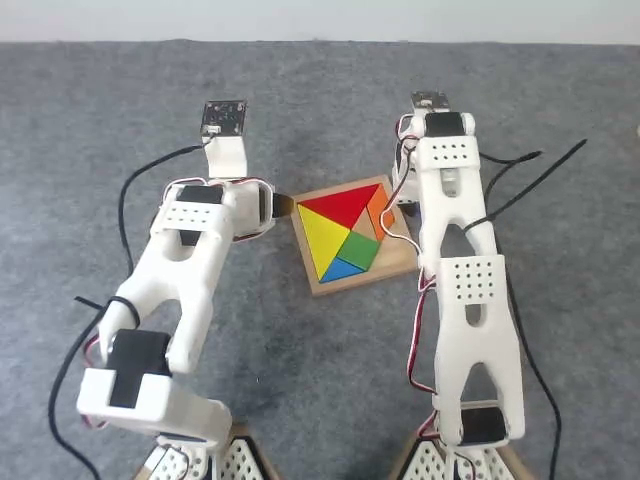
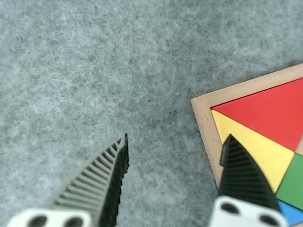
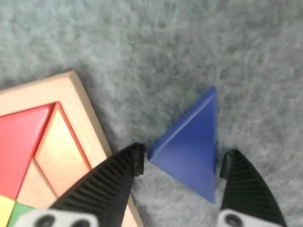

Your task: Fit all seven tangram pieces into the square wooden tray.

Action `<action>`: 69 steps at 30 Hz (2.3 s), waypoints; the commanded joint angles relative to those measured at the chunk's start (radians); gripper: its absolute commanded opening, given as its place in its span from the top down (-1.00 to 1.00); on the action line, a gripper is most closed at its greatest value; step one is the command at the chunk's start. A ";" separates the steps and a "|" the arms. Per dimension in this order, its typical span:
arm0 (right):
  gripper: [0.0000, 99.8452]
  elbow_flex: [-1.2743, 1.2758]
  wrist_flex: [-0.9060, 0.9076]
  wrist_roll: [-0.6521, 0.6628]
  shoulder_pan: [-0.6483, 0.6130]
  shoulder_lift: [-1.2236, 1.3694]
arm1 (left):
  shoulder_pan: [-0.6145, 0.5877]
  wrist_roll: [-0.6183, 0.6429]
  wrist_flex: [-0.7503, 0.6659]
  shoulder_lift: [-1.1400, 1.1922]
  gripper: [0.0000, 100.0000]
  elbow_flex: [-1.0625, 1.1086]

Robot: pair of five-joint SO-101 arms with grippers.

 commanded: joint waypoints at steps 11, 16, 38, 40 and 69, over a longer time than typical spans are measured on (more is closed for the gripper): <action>0.65 -0.092 0.056 0.044 0.041 0.018 | -0.003 -0.011 -0.015 -0.008 0.41 -0.033; 0.67 -0.087 0.062 0.066 0.041 0.010 | -0.003 -0.011 -0.015 -0.008 0.41 -0.033; 0.66 0.451 0.051 0.643 -0.018 -0.604 | -0.003 -0.011 -0.015 -0.008 0.41 -0.033; 0.67 0.451 0.051 0.850 -0.053 -0.604 | -0.003 -0.011 -0.015 -0.008 0.41 -0.033; 0.66 0.690 0.039 2.292 -0.156 -0.602 | -0.041 -0.011 -0.020 -0.006 0.41 -0.033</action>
